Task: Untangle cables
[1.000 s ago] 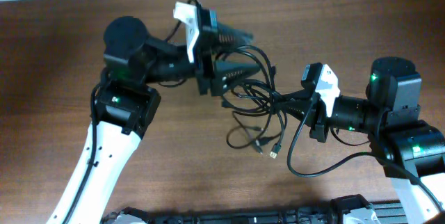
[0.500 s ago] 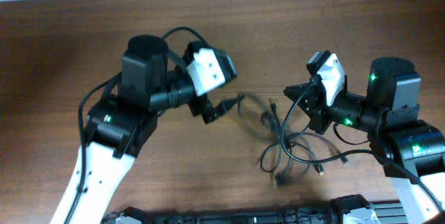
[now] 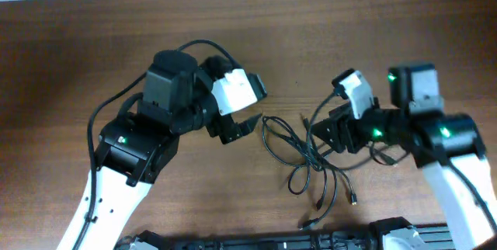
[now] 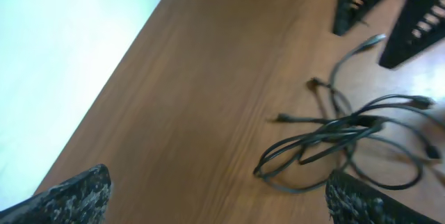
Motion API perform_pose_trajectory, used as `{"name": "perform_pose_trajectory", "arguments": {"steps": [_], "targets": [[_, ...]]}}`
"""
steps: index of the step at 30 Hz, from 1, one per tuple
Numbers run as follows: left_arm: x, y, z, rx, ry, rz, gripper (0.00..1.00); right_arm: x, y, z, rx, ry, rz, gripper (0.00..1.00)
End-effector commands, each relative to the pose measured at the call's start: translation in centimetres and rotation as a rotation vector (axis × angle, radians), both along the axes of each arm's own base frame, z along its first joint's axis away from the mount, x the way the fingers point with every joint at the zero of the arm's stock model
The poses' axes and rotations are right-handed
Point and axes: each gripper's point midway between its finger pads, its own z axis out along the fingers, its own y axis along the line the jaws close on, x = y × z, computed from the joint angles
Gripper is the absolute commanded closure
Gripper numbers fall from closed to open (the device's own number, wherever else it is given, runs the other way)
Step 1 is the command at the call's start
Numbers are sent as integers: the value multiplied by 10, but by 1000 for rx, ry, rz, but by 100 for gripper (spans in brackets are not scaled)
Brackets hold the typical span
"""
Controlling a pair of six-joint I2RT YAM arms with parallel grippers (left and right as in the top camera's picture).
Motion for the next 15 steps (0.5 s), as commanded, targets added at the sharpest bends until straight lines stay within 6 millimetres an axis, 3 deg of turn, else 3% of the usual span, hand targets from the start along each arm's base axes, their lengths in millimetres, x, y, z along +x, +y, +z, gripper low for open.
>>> {"name": "perform_pose_trajectory", "arguments": {"steps": [1, 4, 6, 10, 15], "targets": [[11, 11, -3, 16, 18, 110, 1, 2, 2, -35, -42, 156, 21, 38], [29, 34, -7, 25, 44, 299, 1, -6, 7, -72, -181, 273, 81, 53], [38, 51, -8, -12, 81, 391, 1, -12, 14, -83, -252, 295, 108, 53], [53, 83, -8, -59, 117, 530, 1, -13, 10, -94, -425, 284, 35, 53], [54, 85, -8, -58, 117, 534, 1, -20, 10, -110, -492, 332, -2, 57]]}}
